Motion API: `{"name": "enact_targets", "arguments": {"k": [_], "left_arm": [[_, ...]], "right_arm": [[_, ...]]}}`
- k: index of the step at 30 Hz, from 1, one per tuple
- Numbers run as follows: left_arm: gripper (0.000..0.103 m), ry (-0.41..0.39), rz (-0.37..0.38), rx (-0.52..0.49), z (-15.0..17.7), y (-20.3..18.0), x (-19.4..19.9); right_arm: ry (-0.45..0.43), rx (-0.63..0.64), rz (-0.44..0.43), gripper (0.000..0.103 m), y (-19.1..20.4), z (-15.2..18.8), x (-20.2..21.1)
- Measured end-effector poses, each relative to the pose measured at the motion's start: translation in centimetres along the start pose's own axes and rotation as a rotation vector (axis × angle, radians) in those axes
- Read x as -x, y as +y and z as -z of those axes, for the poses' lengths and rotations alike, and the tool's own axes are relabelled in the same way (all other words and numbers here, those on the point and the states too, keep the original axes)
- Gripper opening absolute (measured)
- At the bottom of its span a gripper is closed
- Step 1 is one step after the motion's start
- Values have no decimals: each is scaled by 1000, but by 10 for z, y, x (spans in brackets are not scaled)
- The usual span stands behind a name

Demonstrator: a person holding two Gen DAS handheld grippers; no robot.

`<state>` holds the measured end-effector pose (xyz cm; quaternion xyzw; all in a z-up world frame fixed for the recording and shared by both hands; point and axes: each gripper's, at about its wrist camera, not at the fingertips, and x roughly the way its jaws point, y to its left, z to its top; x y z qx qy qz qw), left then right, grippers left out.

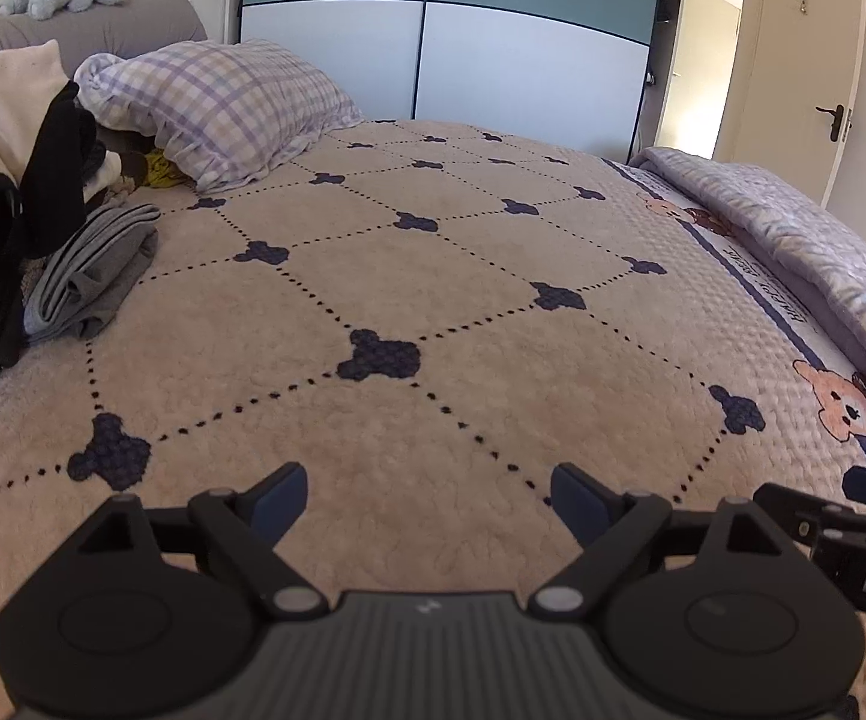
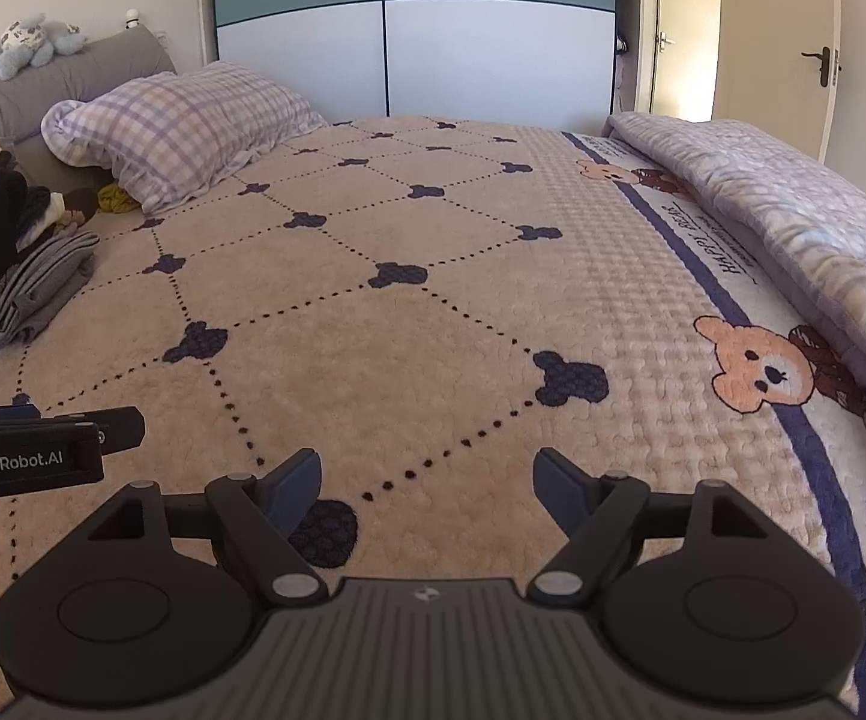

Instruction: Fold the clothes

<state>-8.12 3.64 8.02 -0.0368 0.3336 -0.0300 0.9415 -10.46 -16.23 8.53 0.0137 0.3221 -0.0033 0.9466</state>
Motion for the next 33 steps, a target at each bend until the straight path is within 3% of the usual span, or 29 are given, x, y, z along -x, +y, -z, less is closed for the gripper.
{"name": "enact_targets", "arguments": {"k": [5,10,22,25,33], "left_arm": [[98,52,-10,-11,5,-5,-15],[99,83,-48,-23,10,-8,-32],[103,95,-90,-116,23,-9,-74],[103,76,-91,-108,17,-4,-81],[103,25,-71,-96,15,1,-99]], "right_arm": [[61,17,18,88,2,3,-20],[150,-73,-53,88,-2,8,-44],[237,-99,-34,92,-5,11,-89],[222,-68,-20,103,0,11,-98],[98,-36,7,103,9,12,-119]]}}
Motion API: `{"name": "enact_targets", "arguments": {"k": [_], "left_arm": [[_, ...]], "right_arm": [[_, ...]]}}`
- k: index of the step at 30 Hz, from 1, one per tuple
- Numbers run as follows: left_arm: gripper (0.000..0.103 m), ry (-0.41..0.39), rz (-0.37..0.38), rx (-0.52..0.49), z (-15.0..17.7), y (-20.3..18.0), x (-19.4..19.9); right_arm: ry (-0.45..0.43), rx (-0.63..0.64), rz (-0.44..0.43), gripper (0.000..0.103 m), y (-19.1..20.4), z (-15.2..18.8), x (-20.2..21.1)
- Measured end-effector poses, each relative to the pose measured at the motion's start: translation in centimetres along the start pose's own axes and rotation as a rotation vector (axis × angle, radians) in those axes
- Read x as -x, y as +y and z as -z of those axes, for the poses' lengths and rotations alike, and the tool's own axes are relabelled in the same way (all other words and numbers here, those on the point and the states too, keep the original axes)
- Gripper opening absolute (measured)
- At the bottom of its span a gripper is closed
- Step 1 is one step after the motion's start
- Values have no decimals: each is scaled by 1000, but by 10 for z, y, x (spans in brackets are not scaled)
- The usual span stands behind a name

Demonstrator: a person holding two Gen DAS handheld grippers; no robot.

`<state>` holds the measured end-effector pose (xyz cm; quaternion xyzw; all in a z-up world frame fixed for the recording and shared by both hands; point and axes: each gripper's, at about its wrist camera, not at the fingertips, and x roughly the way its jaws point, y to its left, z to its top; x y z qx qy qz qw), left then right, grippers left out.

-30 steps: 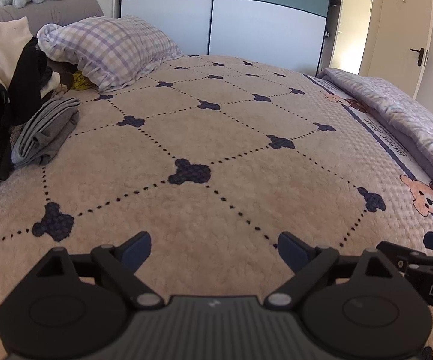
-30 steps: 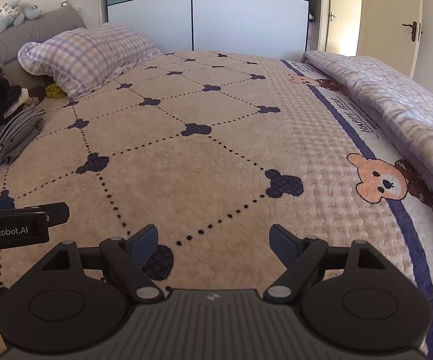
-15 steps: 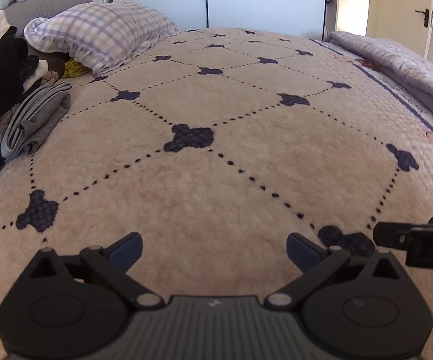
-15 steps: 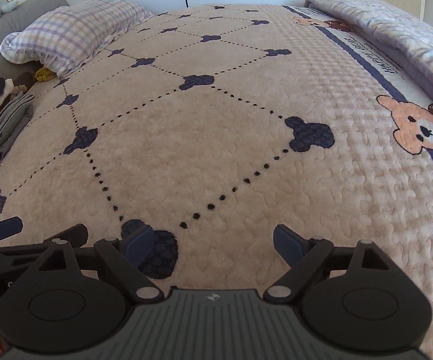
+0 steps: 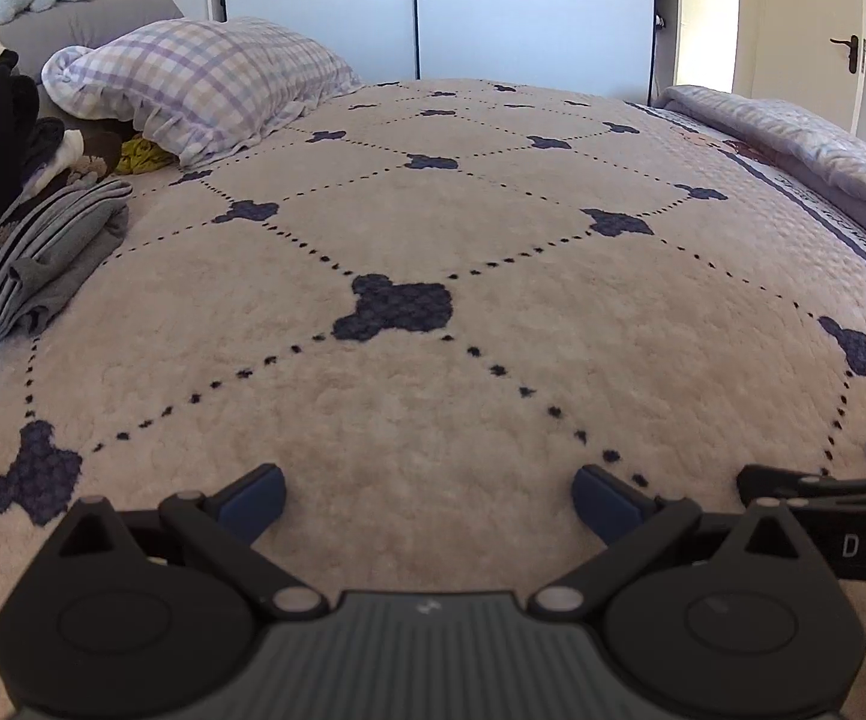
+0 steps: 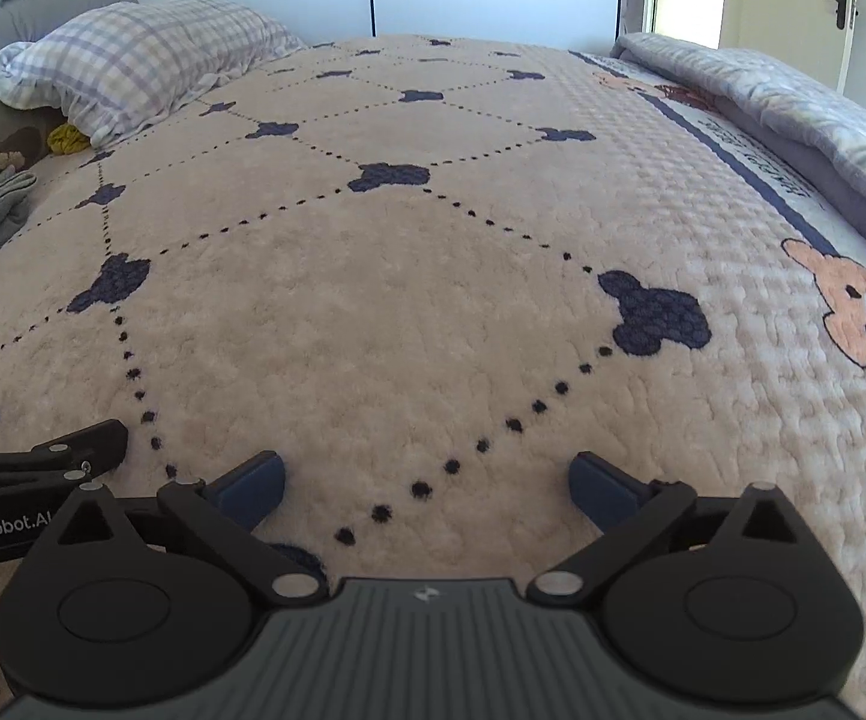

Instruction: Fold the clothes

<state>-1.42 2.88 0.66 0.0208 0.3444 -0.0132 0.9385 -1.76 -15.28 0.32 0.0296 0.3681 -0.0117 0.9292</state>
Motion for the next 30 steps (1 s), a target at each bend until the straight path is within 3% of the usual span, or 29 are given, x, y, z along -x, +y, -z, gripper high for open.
{"name": "enact_targets", "arguments": {"k": [6,15,30], "left_arm": [[103,-24,26,5,-3,0,-9],[103,-36,52,50,-10,6,-22],[103,-39,34,47,-12,5,-24]], "right_arm": [[-77,-5,18,103,4,-5,-15],[-80,-21,22,103,4,-7,-20],[-78,-6,21,103,3,-8,-19]]}}
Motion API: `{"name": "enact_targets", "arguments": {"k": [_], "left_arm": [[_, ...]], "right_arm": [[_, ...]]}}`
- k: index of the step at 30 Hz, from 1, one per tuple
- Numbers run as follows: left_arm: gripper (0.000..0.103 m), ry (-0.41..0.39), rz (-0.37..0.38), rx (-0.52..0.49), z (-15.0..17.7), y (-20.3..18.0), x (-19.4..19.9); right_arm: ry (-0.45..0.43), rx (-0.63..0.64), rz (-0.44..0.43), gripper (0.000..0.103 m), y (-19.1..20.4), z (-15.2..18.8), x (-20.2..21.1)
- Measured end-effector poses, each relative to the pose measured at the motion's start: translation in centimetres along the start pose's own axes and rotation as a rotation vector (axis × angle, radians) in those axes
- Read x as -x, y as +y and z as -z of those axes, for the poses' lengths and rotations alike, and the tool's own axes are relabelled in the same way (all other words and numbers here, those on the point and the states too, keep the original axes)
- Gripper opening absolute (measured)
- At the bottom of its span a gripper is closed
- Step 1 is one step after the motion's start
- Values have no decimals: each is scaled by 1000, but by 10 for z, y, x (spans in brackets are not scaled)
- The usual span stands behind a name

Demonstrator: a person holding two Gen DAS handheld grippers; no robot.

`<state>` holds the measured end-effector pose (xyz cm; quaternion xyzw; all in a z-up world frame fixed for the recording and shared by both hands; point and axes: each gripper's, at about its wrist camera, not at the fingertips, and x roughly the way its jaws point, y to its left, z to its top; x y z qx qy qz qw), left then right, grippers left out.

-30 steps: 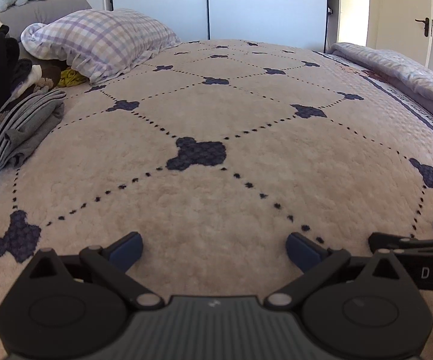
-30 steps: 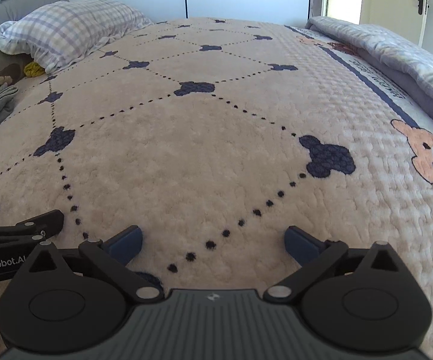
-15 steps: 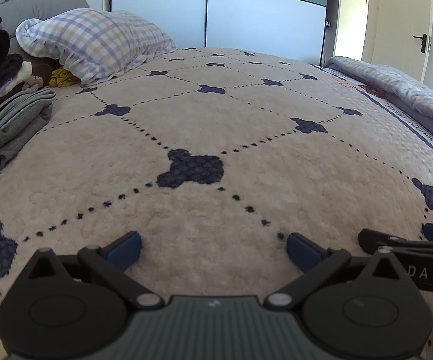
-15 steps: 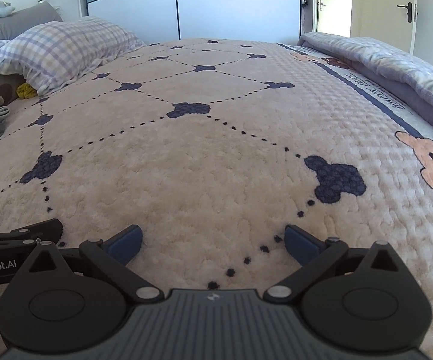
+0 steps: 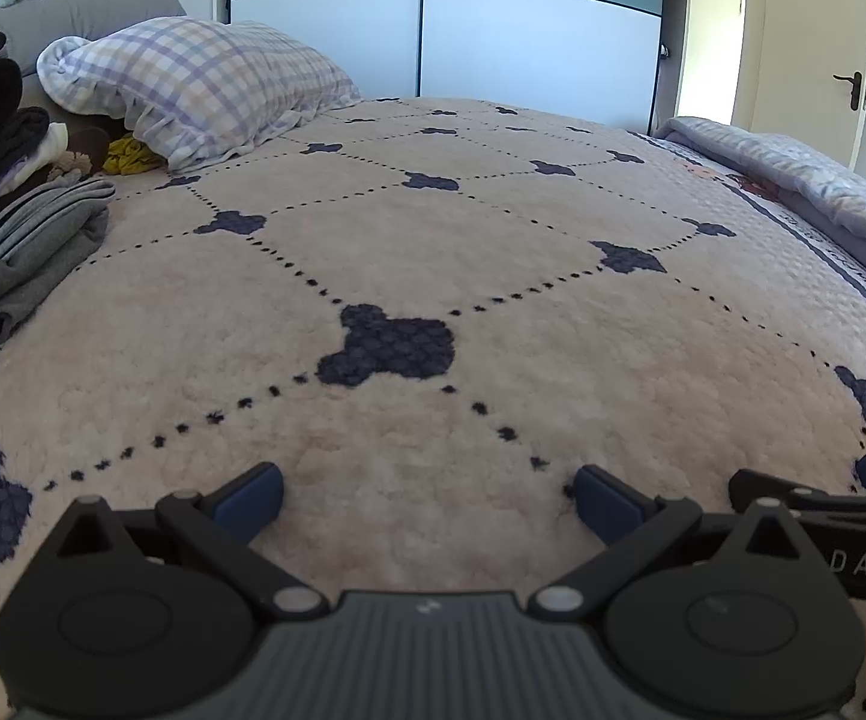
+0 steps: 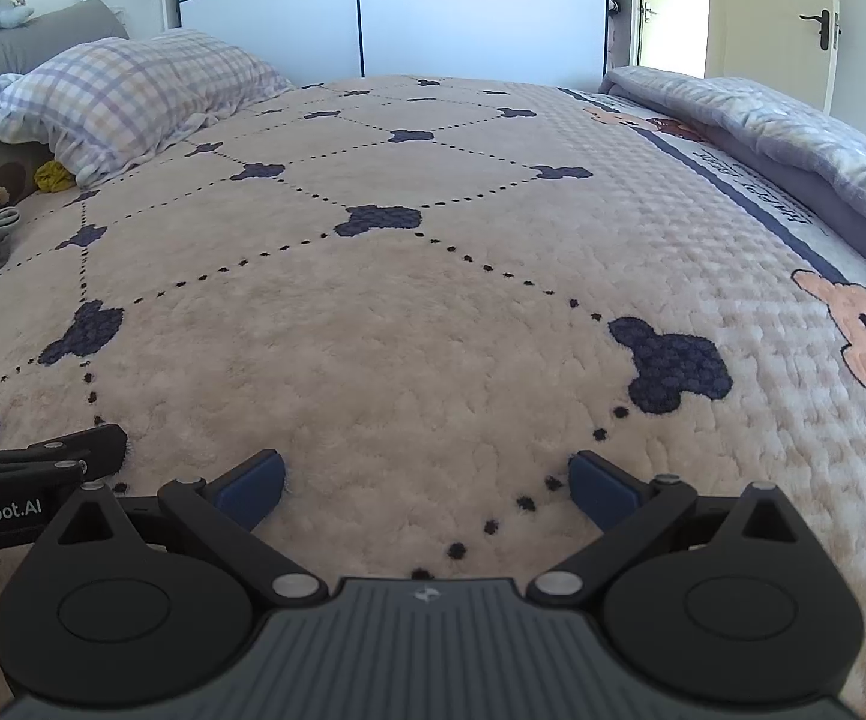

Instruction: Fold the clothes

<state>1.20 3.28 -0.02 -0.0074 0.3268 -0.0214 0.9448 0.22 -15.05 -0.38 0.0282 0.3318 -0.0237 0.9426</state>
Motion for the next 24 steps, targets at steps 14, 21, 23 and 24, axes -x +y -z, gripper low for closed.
{"name": "enact_targets", "arguments": {"k": [14,21,23,24], "left_arm": [[103,-9,-9,-2,1,-2,1],[103,-10,-15,-5,1,-3,0],[103,-11,-18,-5,1,-4,0],[103,-13,-19,-5,2,-4,0]], "right_arm": [[-27,67,1,103,4,4,4],[-46,49,1,103,3,7,5],[-45,42,-5,103,2,7,4],[-44,38,-7,103,2,7,3]]}}
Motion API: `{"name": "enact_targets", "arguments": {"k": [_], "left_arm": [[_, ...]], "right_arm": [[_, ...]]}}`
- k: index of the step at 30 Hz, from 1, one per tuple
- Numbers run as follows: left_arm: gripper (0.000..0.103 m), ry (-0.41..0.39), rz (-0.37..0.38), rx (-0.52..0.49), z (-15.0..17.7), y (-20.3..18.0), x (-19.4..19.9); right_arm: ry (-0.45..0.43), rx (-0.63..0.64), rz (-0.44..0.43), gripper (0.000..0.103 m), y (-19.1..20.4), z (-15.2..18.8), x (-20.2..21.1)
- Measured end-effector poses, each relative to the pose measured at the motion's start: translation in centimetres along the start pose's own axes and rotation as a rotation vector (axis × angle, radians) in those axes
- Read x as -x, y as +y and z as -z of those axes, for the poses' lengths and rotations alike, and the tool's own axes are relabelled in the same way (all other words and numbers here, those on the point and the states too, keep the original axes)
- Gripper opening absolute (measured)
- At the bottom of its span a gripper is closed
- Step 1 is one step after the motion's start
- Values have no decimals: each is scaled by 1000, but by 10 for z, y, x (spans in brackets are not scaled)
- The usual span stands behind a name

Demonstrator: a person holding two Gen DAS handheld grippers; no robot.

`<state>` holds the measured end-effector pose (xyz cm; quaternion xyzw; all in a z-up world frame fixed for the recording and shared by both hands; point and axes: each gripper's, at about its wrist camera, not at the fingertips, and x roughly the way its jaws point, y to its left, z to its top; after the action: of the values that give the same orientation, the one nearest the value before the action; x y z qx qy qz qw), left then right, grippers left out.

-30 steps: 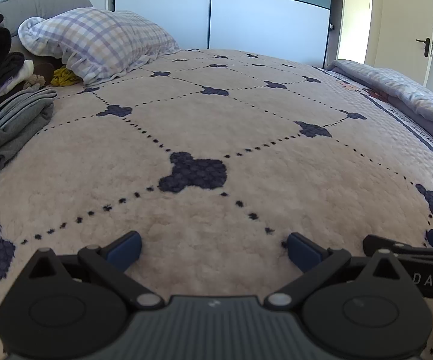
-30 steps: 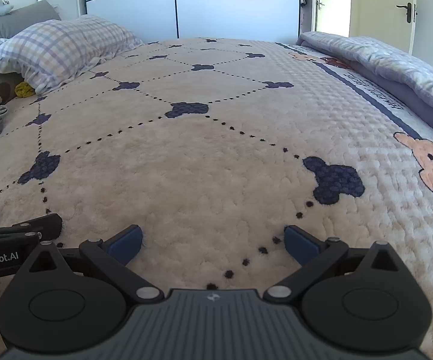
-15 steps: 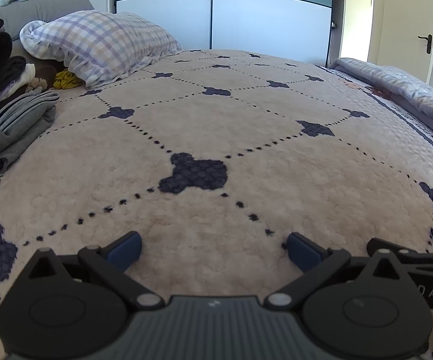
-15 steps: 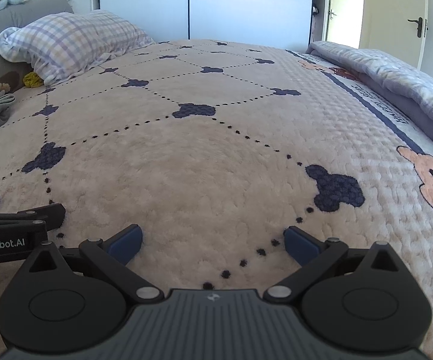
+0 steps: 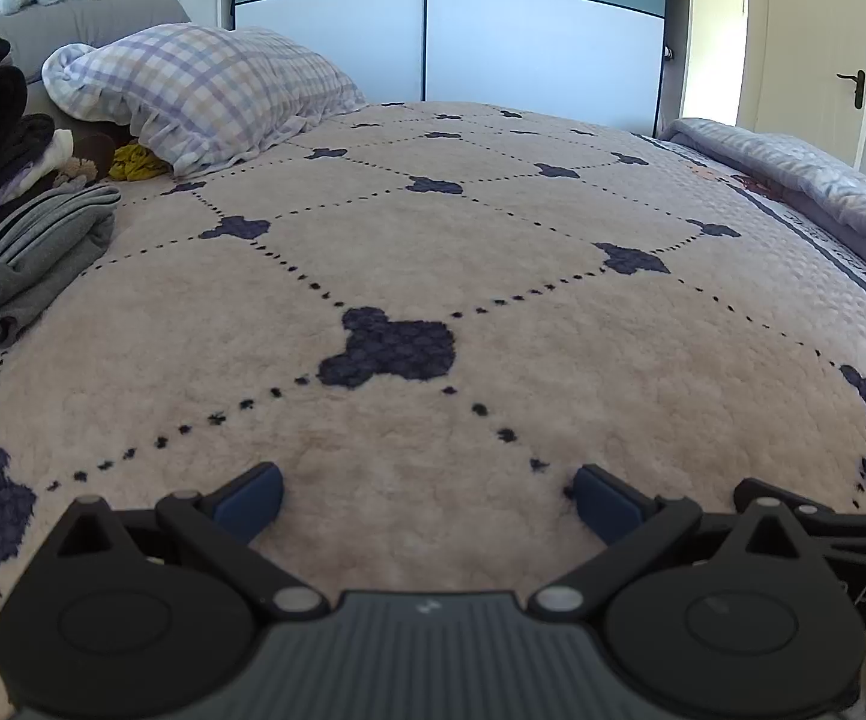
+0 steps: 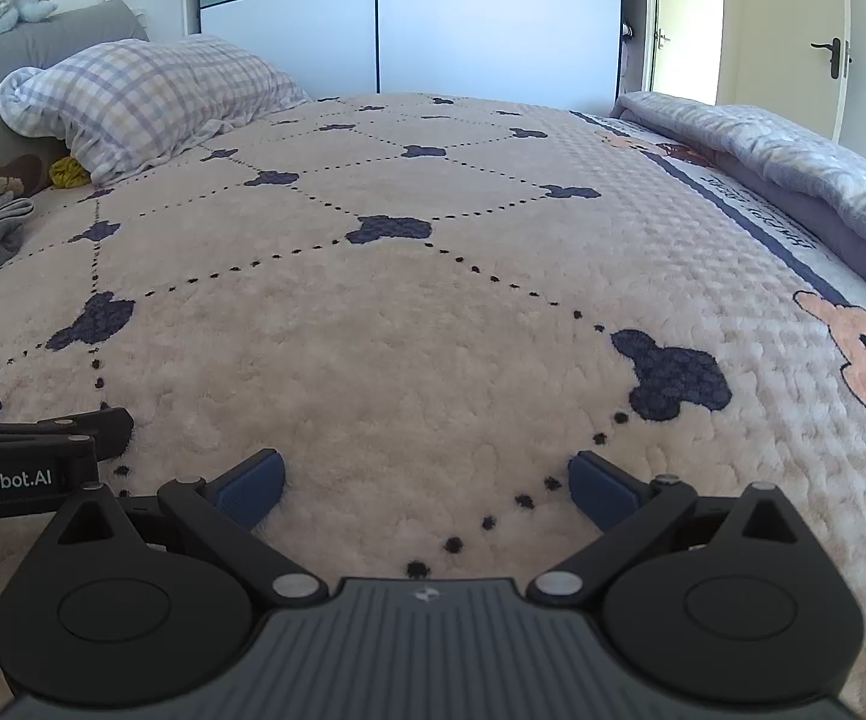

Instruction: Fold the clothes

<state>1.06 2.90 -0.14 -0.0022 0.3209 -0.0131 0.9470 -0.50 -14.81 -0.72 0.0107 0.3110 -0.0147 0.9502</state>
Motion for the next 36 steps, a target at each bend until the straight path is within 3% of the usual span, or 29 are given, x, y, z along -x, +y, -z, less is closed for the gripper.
{"name": "enact_targets", "arguments": {"k": [36], "left_arm": [[103,0,-38,7,-2,-6,-2]], "right_arm": [[-4,-16,-2,103,-1,0,0]]}}
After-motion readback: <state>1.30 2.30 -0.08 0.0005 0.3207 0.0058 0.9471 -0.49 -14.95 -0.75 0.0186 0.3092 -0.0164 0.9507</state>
